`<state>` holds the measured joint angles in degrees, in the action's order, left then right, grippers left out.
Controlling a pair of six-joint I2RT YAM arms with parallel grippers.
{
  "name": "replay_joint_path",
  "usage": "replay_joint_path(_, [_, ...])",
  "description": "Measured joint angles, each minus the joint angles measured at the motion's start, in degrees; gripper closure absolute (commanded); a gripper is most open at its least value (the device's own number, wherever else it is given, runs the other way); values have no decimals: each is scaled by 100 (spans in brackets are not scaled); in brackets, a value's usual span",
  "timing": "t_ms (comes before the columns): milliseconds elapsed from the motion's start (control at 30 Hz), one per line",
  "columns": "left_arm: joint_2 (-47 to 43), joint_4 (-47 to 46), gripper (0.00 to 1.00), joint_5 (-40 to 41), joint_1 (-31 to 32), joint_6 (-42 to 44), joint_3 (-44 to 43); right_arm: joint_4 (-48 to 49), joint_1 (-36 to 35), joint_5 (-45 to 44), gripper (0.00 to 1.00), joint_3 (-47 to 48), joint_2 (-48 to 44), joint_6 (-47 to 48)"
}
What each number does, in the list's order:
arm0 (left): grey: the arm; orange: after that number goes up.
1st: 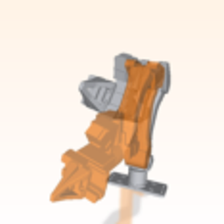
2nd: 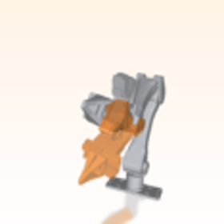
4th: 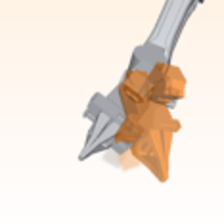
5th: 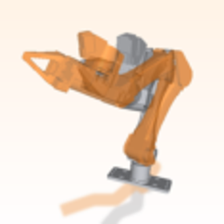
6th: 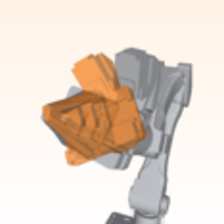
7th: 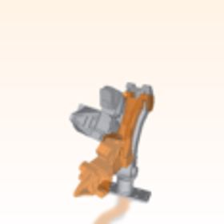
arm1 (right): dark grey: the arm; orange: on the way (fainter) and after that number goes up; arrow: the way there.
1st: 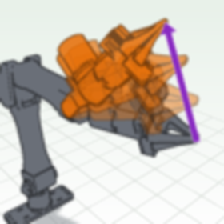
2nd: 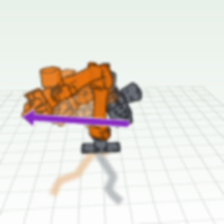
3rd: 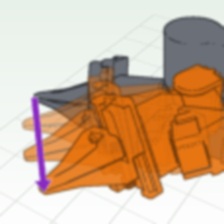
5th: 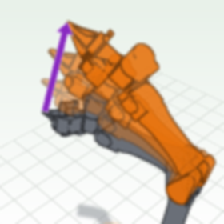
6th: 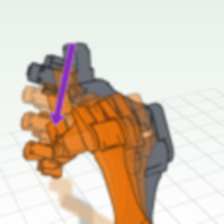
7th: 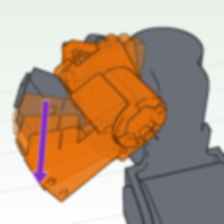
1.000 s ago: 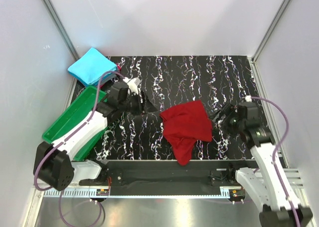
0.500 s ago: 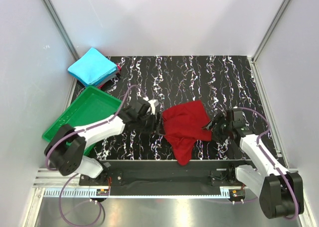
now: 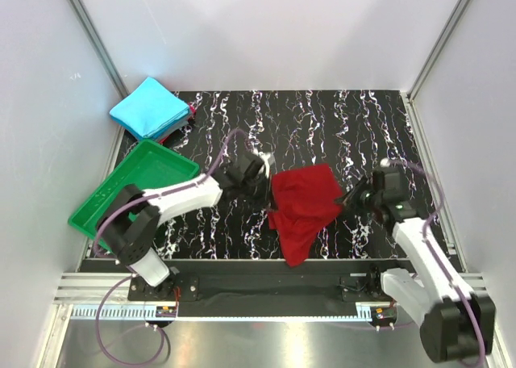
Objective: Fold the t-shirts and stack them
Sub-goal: Flatten the tshirt out
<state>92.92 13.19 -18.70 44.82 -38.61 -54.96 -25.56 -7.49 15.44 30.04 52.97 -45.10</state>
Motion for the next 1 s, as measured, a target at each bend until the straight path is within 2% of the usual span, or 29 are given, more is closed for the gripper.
replay_joint_path(133, [-702,975,100,654,0,76,-1285,-962,0,-551,100,1650,-1043,317])
replay_joint_path(300, [-1825,1145,100,955,17,79,-2498,-1438,-7,-1086,100,3440,-2253,411])
replay_joint_path(433, [-1996,1115,100,791,153,66,-2660,-1635,-7,-1034,100,3624,-2789,192])
replay_joint_path(567, [-1438,1307,100,787,20,144,-2380,-1637,-7,-1001,100,2892,-2699,-13])
replay_joint_path(700, [-608,1456,100,706,-376,245,-2035,-1272,-9,-933,100,2131,-1862,28])
replay_joint_path(833, [-205,1467,98,737,-767,297,-1569,-501,-35,-575,98,2094,140,396])
replay_joint_path(900, [-212,1438,83,811,-903,328,-1318,-308,-44,-297,96,2367,1143,621])
replay_joint_path(933, [-212,1438,70,850,-942,363,-1224,-210,-59,-109,95,2577,1639,719])
replay_joint_path(967, [-212,1434,57,920,-975,420,-1130,-160,-74,66,87,2811,2085,793])
replay_joint_path(1000, [-214,1460,54,1034,-988,481,-1051,-61,-85,223,76,3032,2446,831])
